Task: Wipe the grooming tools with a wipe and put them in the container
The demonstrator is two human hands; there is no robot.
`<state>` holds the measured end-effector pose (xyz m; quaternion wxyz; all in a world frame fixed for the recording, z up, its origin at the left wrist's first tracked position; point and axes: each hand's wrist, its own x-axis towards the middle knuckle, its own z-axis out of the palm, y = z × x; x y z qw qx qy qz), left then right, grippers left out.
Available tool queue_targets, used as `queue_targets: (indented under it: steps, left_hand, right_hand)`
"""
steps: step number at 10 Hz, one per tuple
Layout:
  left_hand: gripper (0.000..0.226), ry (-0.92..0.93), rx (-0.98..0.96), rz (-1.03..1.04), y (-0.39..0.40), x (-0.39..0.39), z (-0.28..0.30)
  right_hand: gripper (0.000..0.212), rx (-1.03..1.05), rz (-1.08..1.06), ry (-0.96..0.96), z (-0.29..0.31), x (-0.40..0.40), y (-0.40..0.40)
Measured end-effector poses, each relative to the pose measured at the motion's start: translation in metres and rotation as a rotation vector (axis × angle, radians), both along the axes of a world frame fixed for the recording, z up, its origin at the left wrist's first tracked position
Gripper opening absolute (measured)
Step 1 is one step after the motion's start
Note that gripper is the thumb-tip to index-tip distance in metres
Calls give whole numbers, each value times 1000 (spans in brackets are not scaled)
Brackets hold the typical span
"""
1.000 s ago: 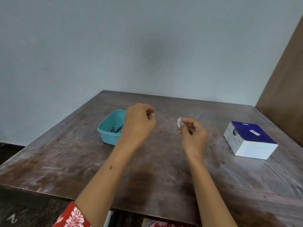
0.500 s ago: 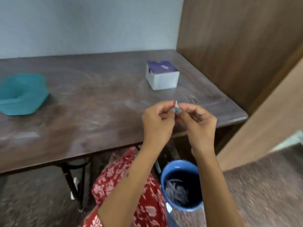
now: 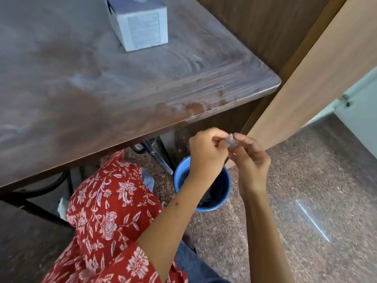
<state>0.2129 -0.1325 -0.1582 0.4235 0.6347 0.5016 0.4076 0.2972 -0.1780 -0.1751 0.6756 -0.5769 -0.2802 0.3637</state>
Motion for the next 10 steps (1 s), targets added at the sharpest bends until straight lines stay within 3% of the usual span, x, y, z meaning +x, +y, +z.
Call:
queue_targets:
  steps: [1,3,5,6,7,10]
  left_hand:
    - [14,-2,-191,33,13,4,-32]
    - [10,19,-749,77,34,15,-110]
    - [30,38,-1035,187,41,11,-158]
    - [32,31,-1065,239,42,8,-167]
    - [34,9,-1103,258,39,5,-168]
    - [39,136,-1112,280,36,5,-164]
  right_hand:
    - [13,-127,-2,-112,-29,5,10]
    - [9,-535,-60,-257,-119,12,30]
    - [15,-789,57,-547,-176,7,32]
    - [26,-861,148,-599,-193,4,33]
    - [25,-908,190,-607,-205,2,34]
    - [28,-929,91,-661,-193,10,37]
